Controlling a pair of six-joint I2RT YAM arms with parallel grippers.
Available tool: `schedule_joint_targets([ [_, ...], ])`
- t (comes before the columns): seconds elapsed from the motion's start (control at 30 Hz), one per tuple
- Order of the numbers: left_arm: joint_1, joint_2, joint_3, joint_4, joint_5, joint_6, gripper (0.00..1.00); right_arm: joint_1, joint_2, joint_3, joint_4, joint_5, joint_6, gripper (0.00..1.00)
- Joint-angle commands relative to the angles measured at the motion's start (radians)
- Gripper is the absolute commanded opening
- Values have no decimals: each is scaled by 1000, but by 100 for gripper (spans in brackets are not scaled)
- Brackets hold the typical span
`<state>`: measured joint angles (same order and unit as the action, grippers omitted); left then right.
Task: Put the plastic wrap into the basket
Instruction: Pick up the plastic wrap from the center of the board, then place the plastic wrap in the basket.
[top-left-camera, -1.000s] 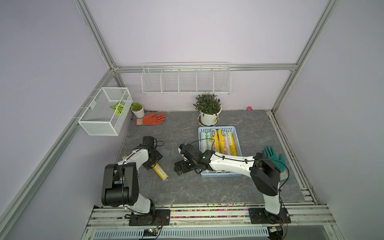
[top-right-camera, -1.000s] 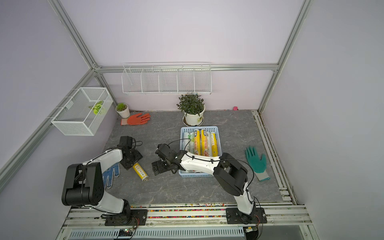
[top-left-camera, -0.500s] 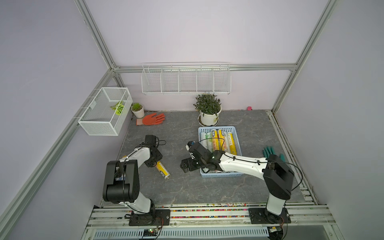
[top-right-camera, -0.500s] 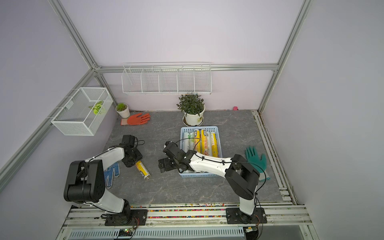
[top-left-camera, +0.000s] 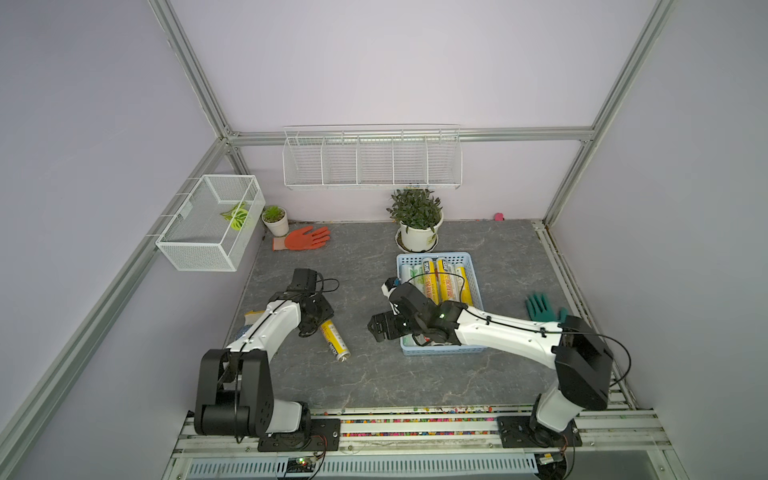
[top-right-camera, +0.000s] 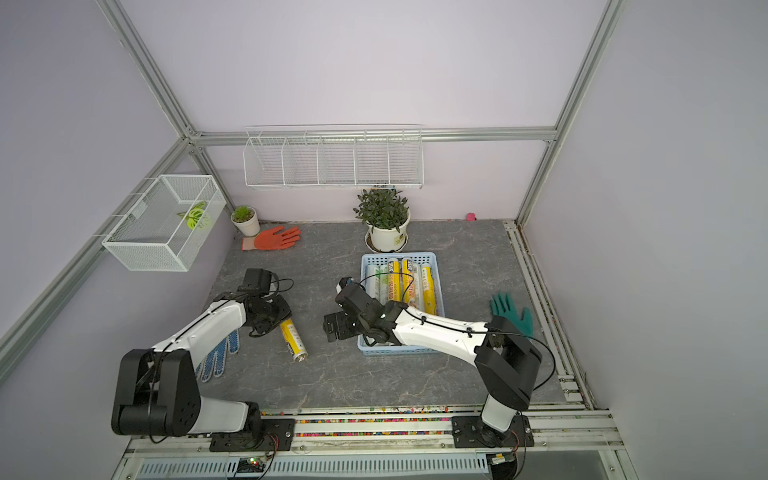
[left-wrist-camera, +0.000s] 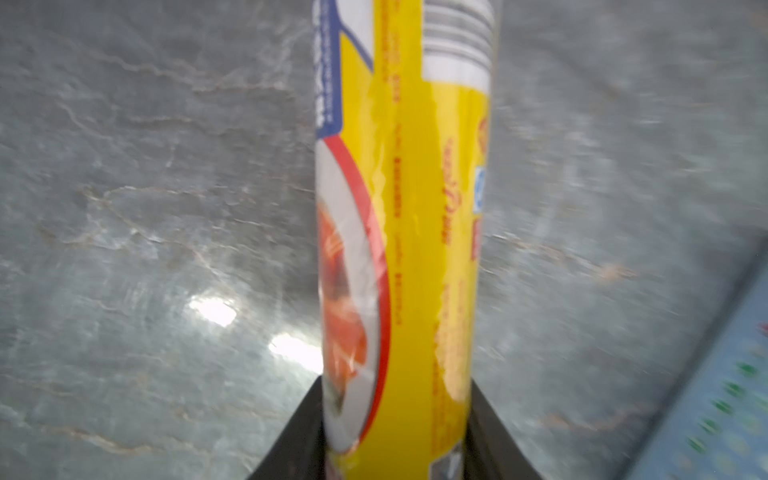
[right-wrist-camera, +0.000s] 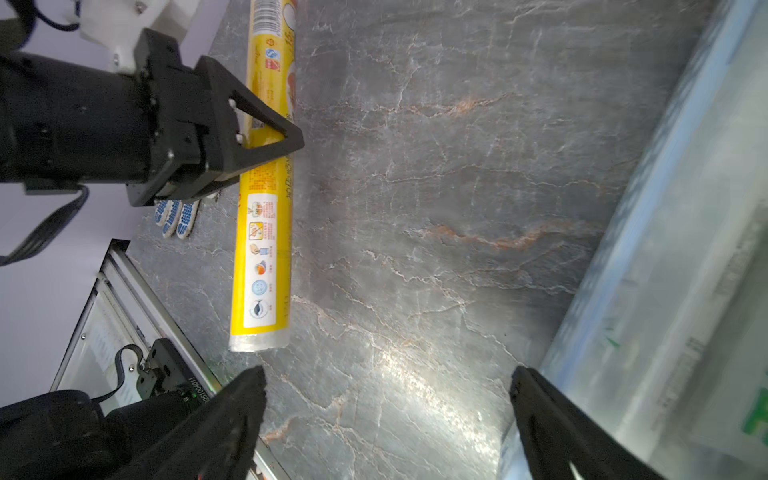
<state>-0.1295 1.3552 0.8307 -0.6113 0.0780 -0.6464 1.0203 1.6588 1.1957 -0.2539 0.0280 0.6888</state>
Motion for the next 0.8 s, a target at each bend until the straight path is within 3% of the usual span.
schedule_joint_targets([
  [0.0,-51,-96,39,26,50,-4,22,-3,-88,-50,15,107,25,97],
  [0.27,-138,-299,-63,341,241,-44,20,-9,-303,-239,90,321,84,97],
  [0.53,-435,-174,64,444,123,15,19,-47,-459,-355,68,437,124,97],
  [0.63,-545,-98,93,499,29,-20,18,-60,-515,-384,38,479,139,97],
  [0.77,-633,7,119,611,-13,-76,15,-77,-596,-448,58,495,132,97],
])
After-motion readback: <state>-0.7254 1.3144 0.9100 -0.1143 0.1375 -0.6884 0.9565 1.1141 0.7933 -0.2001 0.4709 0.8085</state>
